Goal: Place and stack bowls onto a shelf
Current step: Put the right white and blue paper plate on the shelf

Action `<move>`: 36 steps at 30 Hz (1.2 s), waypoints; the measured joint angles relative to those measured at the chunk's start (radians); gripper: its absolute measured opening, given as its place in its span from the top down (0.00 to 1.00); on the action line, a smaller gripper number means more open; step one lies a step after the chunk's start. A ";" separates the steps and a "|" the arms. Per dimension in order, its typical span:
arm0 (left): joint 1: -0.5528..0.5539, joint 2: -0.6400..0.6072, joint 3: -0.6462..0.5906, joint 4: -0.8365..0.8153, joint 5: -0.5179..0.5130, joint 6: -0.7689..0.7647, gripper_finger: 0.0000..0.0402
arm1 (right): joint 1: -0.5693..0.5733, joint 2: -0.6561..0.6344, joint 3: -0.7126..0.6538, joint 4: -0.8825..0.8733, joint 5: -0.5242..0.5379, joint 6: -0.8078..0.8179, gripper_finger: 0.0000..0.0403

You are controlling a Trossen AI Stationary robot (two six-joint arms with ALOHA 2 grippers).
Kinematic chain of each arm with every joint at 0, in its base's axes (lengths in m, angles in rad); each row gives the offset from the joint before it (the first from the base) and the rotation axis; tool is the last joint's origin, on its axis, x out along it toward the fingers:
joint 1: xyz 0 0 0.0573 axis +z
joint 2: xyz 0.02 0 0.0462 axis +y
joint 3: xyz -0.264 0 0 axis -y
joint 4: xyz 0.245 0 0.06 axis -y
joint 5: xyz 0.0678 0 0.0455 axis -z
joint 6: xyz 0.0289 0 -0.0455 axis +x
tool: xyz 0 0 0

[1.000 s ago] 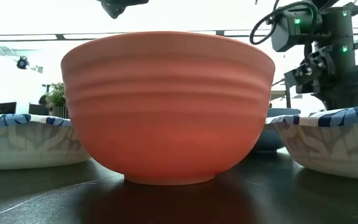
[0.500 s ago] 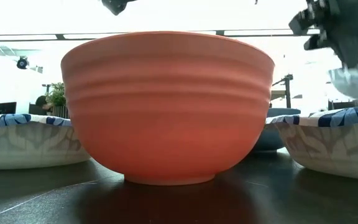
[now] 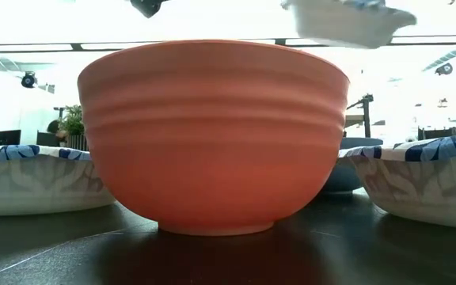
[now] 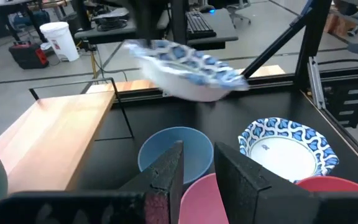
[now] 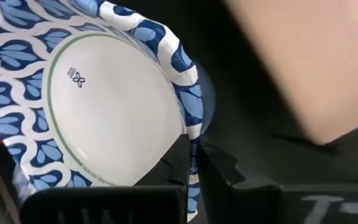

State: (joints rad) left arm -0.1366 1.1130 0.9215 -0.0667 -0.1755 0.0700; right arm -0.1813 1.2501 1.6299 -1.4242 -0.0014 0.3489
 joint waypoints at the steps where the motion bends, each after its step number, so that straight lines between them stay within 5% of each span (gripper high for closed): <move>1: 0.000 0.000 0.000 0.001 0.000 0.000 0.82 | -0.041 0.016 0.021 0.000 0.002 -0.013 0.97; 8: 0.000 -0.009 0.000 0.002 0.000 -0.017 0.82 | -0.383 0.157 0.140 -0.004 -0.002 -0.207 0.97; 15: 0.000 -0.014 0.000 -0.006 0.000 -0.056 0.82 | -0.662 0.330 0.219 -0.003 -0.135 -0.379 0.97; 25: 0.000 -0.010 0.000 -0.040 0.000 -0.095 0.82 | -0.742 0.509 0.324 -0.001 -0.139 -0.504 0.97; 36: 0.000 -0.010 0.000 -0.039 0.000 -0.095 0.82 | -0.749 0.562 0.359 0.020 -0.138 -0.506 0.93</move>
State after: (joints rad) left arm -0.1368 1.1034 0.9211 -0.1057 -0.1753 -0.0250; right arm -0.9302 1.8125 1.9888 -1.4042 -0.1390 -0.1573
